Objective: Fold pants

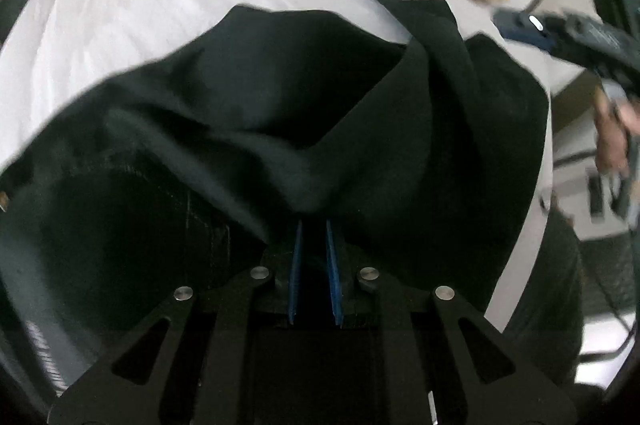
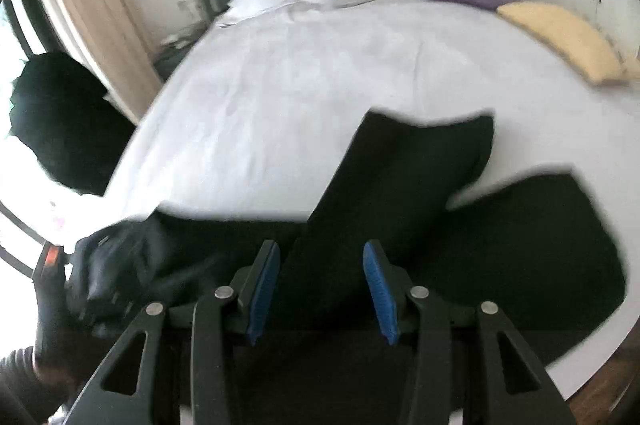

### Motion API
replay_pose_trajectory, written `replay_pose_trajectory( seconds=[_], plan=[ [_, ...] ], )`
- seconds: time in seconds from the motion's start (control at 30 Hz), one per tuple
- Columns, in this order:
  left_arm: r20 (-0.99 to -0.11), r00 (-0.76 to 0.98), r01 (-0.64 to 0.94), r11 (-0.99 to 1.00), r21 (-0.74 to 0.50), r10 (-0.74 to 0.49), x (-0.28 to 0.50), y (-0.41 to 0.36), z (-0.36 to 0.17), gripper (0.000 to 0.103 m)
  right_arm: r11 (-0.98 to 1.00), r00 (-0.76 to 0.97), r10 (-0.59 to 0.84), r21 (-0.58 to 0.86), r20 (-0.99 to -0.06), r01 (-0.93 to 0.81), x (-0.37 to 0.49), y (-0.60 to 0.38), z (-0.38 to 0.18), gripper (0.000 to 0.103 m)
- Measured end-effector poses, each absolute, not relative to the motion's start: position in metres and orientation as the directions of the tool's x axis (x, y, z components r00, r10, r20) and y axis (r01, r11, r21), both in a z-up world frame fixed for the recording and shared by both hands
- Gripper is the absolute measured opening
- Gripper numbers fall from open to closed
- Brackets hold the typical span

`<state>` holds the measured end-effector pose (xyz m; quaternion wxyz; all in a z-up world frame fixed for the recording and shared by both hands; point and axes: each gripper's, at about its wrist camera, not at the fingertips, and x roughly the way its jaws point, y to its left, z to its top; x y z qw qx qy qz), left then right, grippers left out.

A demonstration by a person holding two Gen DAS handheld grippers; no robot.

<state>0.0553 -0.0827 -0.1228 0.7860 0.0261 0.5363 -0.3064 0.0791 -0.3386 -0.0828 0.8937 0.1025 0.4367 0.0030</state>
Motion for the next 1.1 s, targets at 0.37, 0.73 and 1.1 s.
replay_pose_trajectory(
  seconds=[0.37, 0.73, 1.1],
  plan=[
    [-0.823, 0.233, 0.499, 0.790, -0.356, -0.518, 0.050, -0.063, -0.141, 0.011, 0.974, 0.427, -0.152, -0.061, -0.891, 0.219, 0.252, -0.350, -0.131, 0.057],
    [-0.816, 0.246, 0.508, 0.786, -0.352, -0.524, 0.048, -0.060, -0.142, 0.011, 0.954, 0.352, -0.195, -0.095, -0.915, 0.283, 0.282, -0.370, -0.166, 0.019],
    [-0.824, 0.240, 0.478, 0.801, -0.361, -0.514, 0.051, -0.070, -0.141, 0.011, 0.897, 0.626, -0.104, 0.198, -0.773, 0.394, 0.187, -0.433, -0.104, 0.003]
  ],
)
